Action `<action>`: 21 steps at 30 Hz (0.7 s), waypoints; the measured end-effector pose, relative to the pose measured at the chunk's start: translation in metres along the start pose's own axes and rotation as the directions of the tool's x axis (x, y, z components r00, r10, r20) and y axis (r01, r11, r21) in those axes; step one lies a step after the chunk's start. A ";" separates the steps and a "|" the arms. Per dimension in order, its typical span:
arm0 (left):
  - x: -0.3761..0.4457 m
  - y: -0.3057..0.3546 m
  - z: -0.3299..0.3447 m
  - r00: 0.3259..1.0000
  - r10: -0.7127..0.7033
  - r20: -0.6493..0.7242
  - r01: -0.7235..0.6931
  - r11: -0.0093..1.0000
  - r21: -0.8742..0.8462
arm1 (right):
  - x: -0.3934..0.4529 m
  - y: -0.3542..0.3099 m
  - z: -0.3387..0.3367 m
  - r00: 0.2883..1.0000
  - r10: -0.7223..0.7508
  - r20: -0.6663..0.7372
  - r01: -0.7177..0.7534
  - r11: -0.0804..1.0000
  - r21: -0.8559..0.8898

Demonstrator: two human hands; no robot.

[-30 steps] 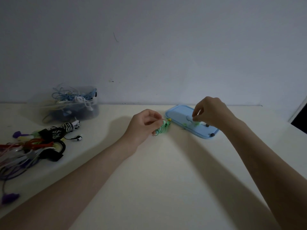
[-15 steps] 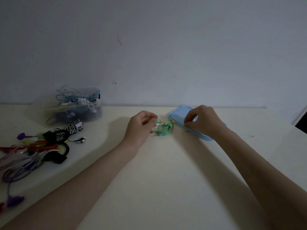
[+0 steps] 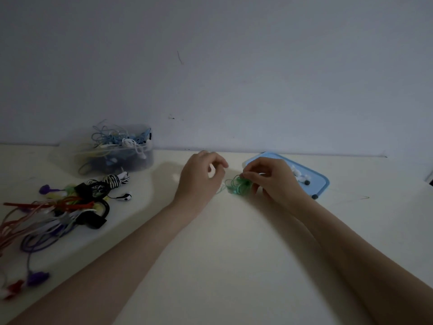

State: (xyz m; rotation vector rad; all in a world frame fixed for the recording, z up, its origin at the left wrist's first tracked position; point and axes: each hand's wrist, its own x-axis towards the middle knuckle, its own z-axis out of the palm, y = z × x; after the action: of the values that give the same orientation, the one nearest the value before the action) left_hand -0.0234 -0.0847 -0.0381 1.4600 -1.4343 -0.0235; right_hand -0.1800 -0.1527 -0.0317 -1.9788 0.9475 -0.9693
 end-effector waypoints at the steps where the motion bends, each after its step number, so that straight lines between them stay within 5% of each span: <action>1: -0.002 0.003 0.002 0.996 0.079 0.049 -0.082 0.996 0.047 | -0.001 0.001 0.001 1.000 -0.009 -0.005 0.009 1.000 -0.029; 7: -0.009 -0.001 0.010 0.929 0.068 0.363 -0.177 0.945 0.276 | -0.003 0.006 0.004 0.999 -0.016 -0.043 0.014 0.998 -0.057; 21: -0.005 -0.002 0.005 0.966 -0.075 0.249 0.111 0.984 -0.136 | -0.004 0.007 0.003 0.998 0.012 -0.054 -0.012 1.000 0.000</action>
State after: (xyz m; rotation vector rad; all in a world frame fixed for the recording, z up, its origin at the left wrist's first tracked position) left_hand -0.0268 -0.0848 -0.0444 1.4363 -1.5226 -0.3733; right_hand -0.1810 -0.1519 -0.0399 -1.9540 0.9878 -1.0209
